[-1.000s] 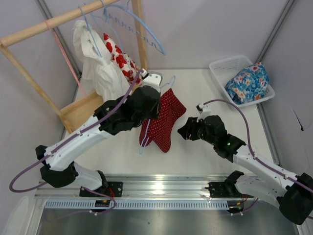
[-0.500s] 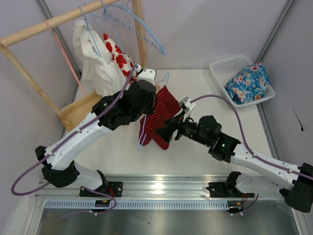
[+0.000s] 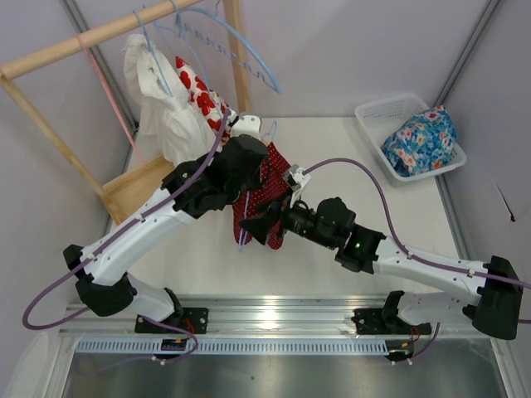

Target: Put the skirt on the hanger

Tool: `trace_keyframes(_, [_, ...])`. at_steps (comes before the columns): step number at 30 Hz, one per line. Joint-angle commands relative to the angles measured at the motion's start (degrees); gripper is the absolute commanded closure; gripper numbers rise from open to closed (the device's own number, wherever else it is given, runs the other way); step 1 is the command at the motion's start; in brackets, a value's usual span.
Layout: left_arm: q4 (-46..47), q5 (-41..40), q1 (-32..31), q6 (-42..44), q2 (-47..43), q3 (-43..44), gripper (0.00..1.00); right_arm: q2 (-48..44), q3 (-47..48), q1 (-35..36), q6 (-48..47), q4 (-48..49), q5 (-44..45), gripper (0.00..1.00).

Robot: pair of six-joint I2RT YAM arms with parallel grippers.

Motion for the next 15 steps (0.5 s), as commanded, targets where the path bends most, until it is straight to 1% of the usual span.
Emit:
trace_keyframes(1, [3.89, -3.38, 1.06, -2.80, -0.50, -0.44, 1.00, -0.14, 3.48, 1.17, -0.01, 4.39, 3.10, 0.19])
trace_keyframes(5, [4.24, -3.20, 1.94, -3.67, -0.68, -1.06, 1.00, 0.20, 3.66, 1.61, 0.95, 4.04, 4.42, 0.19])
trace_keyframes(8, [4.24, -2.85, 2.20, -4.64, -0.68, -0.80, 1.00, 2.74, 5.50, 1.87, 0.87, 1.76, 6.17, 0.19])
trace_keyframes(11, [2.93, -3.20, 2.20, -6.14, -0.50, 1.48, 1.00, 4.68, 8.04, 2.75, 0.26, -2.10, 8.63, 0.20])
trace_keyframes(12, [2.49, -3.38, 2.20, -6.92, -0.15, 1.75, 1.00, 5.47, 8.57, 3.54, -0.18, -3.94, 10.90, 0.20])
trace_keyframes(15, [1.17, -3.47, 2.20, -7.72, 0.90, 3.24, 1.00, 5.75, 10.33, 4.51, -1.94, -5.80, 13.20, 0.22])
